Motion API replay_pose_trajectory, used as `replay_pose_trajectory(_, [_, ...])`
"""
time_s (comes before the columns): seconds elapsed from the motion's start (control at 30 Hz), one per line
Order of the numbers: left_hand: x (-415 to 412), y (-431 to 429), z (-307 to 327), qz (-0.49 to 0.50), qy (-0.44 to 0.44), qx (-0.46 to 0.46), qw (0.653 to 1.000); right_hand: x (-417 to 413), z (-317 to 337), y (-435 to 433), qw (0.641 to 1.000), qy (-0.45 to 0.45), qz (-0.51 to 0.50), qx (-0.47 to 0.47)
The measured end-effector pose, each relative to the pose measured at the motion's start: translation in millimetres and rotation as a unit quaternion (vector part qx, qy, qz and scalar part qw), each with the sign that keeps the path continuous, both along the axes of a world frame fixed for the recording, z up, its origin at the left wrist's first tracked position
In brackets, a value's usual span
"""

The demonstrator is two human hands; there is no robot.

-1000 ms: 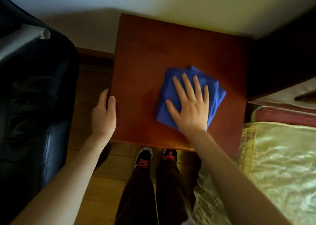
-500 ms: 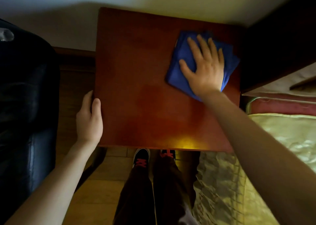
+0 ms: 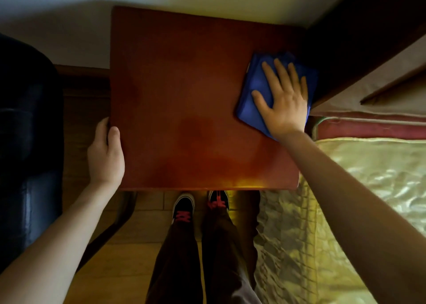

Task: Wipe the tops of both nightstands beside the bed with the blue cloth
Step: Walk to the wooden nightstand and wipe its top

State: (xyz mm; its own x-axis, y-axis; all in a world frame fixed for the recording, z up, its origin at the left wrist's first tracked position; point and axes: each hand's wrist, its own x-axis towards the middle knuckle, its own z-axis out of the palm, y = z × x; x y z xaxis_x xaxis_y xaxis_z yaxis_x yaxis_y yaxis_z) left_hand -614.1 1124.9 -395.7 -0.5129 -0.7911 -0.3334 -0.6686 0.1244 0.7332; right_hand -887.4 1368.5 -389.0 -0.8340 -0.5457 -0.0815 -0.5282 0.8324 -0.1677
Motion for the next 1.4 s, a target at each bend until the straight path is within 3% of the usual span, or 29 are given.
replay_pose_trajectory(0.43, [-2.9, 3.6, 8.5, 0.011, -0.012, 0.021, 1.0, 146.0, 3.3, 40.8, 0.999, -0.018, 0.047, 0.021])
replay_pose_trajectory(0.6, [-3.7, 4.8, 10.8, 0.007, -0.015, 0.015, 1.0, 141.2, 14.4, 38.9, 0.997, -0.054, 0.054, 0.008])
replay_pose_trajectory(0.7, [-2.8, 4.3, 12.1, 0.002, -0.014, 0.026, 1.0, 138.4, 29.0, 49.0, 0.995, -0.032, -0.052, -0.079])
replay_pose_trajectory(0.83, [-3.1, 4.7, 14.2, 0.006, -0.024, 0.038, 0.999, 155.6, 33.7, 63.8, 0.957, -0.068, -0.274, -0.062])
replay_pose_trajectory(1.07, [-0.3, 6.5, 12.3, 0.006, -0.022, 0.041, 0.999, 161.4, 38.4, 48.3, 0.925, -0.129, -0.355, 0.038])
replay_pose_trajectory(1.17, [-0.6, 7.9, 12.5, 0.01, -0.026, 0.042, 0.999, 165.2, 41.4, 41.3, 0.92, -0.149, -0.361, -0.011])
replay_pose_trajectory(1.23, [0.1, 8.2, 12.9, 0.014, -0.025, 0.046, 0.999, 164.6, 45.4, 39.7, 0.888, -0.178, -0.41, -0.112])
replay_pose_trajectory(1.4, [0.0, 6.9, 14.3, 0.013, -0.037, 0.054, 0.998, 149.1, 53.5, 44.5, 0.719, -0.299, -0.575, -0.25])
